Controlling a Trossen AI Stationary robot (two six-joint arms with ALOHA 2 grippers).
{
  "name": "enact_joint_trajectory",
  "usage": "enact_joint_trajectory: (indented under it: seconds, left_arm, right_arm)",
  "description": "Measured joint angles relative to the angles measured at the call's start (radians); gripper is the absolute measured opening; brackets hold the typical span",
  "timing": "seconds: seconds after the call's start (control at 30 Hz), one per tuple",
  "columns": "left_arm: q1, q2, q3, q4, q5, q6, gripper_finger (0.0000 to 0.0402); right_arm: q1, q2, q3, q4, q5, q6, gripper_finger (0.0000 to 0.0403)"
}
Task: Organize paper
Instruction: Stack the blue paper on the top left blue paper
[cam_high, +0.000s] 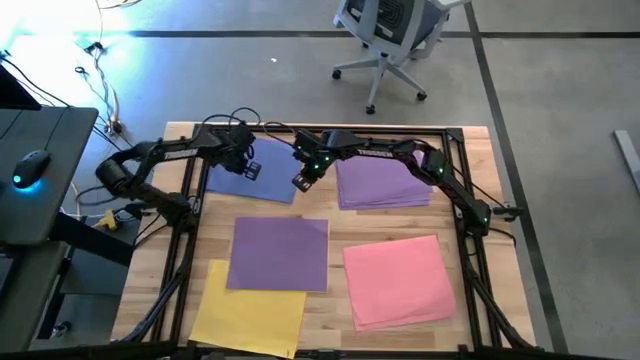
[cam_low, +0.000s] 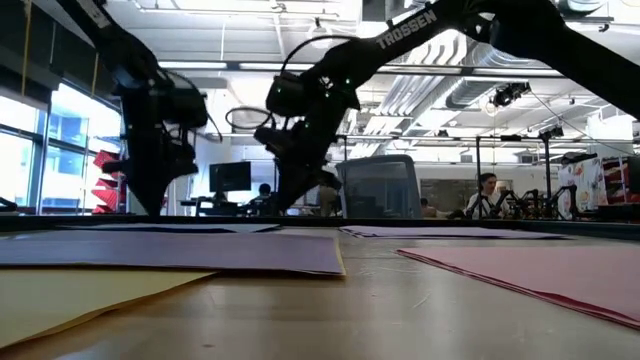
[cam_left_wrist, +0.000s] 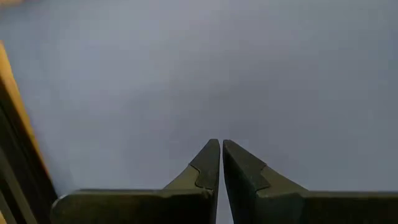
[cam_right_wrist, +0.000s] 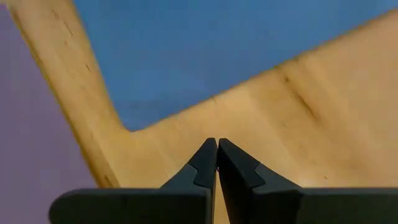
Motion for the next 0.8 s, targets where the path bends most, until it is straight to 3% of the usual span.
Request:
enact_joint_trajectory:
  seconds: [0.2, 0.47, 0.63, 0.8]
  left_arm:
    - [-0.032, 0.08, 0.008, 0.014, 0.062, -0.077, 0.0]
    - [-0.077, 0.029, 0.033, 0.034, 0.198, -0.216, 0.0]
    - [-0.076, -0.07, 0.102, -0.125, 0.133, -0.17, 0.0]
    - [-0.076, -0.138, 0.146, -0.366, -0.042, -0.12, 0.0]
  right_arm:
    - [-0.006, -0.143, 0.003, -0.049, 0.05, -0.086, 0.0]
    - [-0.028, -0.168, 0.001, -0.111, 0.058, -0.172, 0.0]
    - [-0.044, -0.161, 0.001, -0.148, 0.096, -0.115, 0.0]
    - [-0.055, -0.15, 0.0, -0.24, 0.186, -0.019, 0.0]
